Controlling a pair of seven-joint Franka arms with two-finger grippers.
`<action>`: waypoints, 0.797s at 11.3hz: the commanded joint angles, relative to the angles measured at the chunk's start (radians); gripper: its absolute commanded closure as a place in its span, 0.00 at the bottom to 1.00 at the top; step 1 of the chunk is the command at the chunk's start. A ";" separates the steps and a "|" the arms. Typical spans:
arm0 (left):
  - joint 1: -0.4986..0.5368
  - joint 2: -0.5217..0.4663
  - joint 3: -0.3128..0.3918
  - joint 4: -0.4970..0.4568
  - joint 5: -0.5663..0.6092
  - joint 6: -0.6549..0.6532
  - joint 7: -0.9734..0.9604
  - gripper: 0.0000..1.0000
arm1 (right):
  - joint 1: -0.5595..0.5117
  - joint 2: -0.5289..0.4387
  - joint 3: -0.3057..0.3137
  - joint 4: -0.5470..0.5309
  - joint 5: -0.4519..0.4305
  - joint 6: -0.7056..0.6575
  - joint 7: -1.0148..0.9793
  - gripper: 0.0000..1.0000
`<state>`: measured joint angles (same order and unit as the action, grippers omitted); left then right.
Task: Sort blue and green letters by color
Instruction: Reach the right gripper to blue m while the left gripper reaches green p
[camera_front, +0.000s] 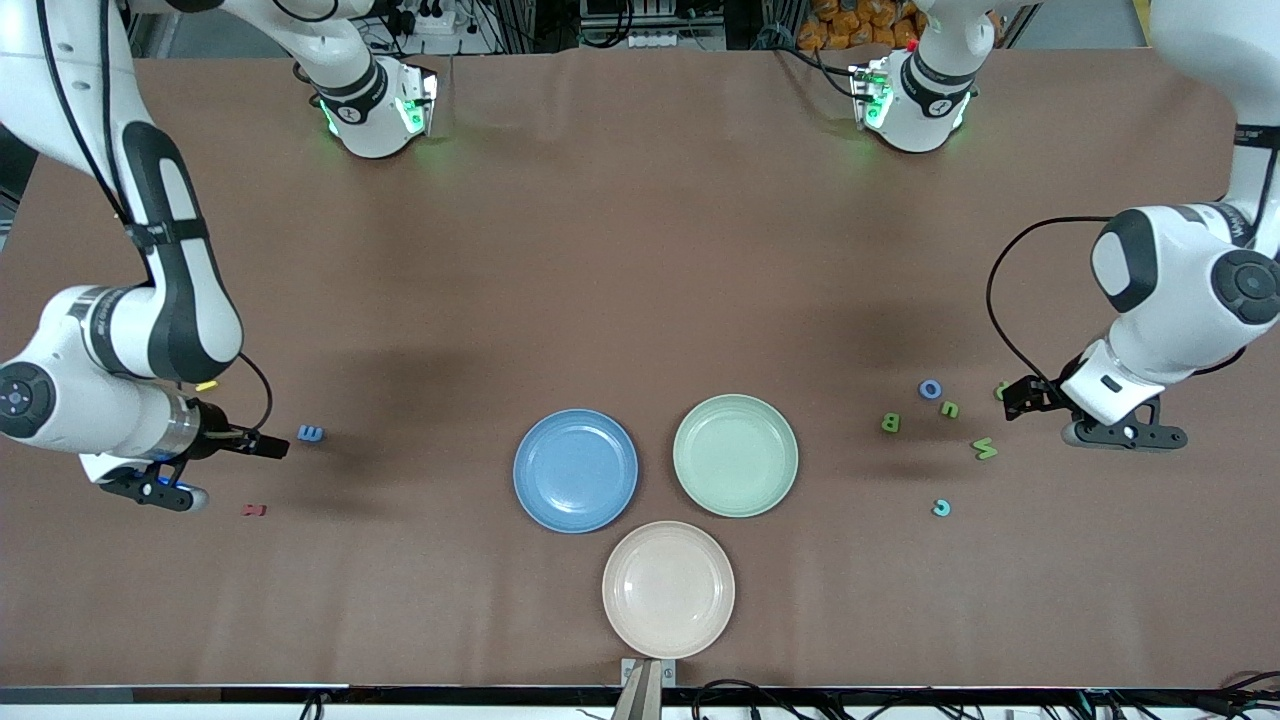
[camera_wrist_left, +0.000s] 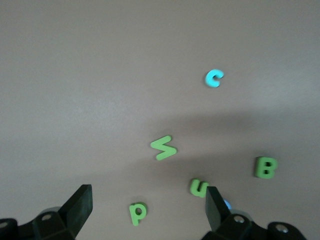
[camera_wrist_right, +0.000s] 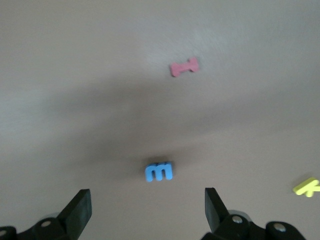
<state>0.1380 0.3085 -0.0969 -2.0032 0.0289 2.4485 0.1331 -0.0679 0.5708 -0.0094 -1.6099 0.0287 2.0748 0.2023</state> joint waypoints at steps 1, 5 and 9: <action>0.034 0.007 -0.007 -0.152 -0.009 0.183 0.045 0.00 | -0.027 0.061 0.014 -0.039 0.062 0.072 0.092 0.00; 0.046 0.141 -0.007 -0.166 -0.007 0.337 0.060 0.00 | 0.000 0.070 0.019 -0.154 0.062 0.226 0.091 0.00; 0.103 0.173 -0.009 -0.186 -0.007 0.343 0.155 0.00 | 0.016 0.075 0.019 -0.168 0.051 0.232 -0.033 0.00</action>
<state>0.2048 0.4798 -0.0966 -2.1745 0.0289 2.7808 0.2188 -0.0529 0.6600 0.0079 -1.7544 0.0765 2.2929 0.2606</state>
